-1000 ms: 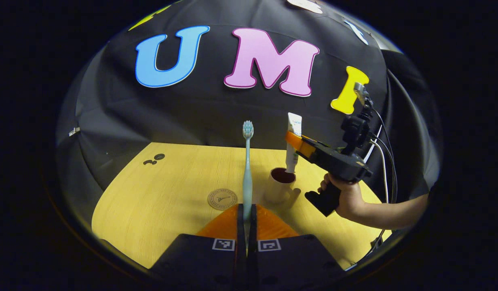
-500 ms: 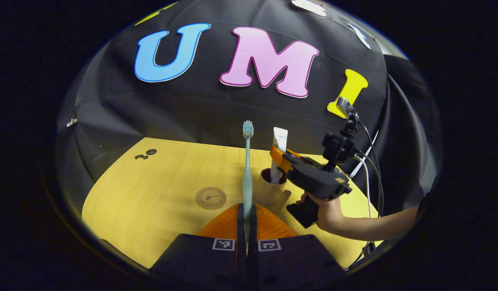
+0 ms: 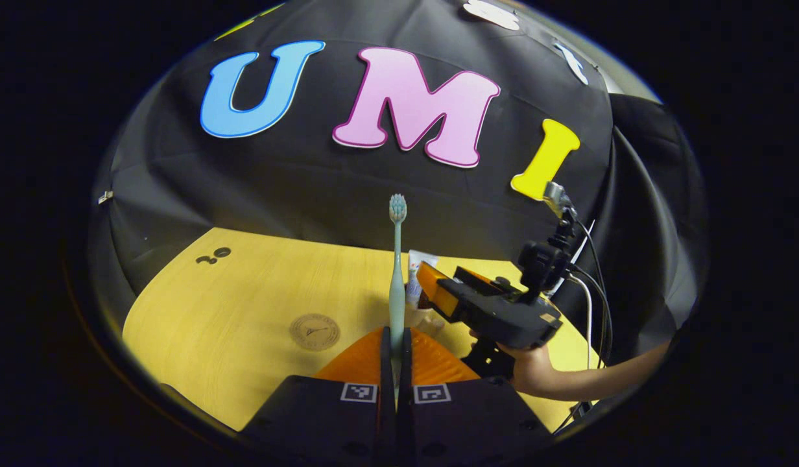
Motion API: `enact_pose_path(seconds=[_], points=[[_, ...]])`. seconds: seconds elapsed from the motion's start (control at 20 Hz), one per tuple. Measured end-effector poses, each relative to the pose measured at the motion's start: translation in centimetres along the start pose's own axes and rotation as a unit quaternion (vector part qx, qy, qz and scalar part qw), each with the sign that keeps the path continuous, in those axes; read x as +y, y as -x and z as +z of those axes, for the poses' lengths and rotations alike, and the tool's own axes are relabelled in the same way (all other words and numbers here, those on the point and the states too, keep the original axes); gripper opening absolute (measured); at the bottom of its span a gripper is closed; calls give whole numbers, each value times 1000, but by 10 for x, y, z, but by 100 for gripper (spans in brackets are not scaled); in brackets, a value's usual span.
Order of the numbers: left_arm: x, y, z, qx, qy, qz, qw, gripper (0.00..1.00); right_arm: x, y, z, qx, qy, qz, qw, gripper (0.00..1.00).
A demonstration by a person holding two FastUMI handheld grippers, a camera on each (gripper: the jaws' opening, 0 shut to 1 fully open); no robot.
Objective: Put the toothbrush and toothpaste on the desktop into the cup, then pick up the cup and place it on the coaster on the desktop.
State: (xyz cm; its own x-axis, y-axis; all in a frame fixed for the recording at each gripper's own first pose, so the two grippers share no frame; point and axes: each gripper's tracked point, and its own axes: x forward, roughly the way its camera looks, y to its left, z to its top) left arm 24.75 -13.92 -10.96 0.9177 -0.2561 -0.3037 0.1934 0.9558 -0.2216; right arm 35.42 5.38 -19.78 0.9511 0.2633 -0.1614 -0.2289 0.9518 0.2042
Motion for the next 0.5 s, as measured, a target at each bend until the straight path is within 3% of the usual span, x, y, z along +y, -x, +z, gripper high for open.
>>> enact_pose_path(seconds=[0.25,0.5], points=[[-23,-59,40,-57,1,-32,998,6,-50,45,10,7,9,-54,999,98],[-42,-116,49,-100,2,-59,993,6,-88,76,3,25,18,-88,996,98]])
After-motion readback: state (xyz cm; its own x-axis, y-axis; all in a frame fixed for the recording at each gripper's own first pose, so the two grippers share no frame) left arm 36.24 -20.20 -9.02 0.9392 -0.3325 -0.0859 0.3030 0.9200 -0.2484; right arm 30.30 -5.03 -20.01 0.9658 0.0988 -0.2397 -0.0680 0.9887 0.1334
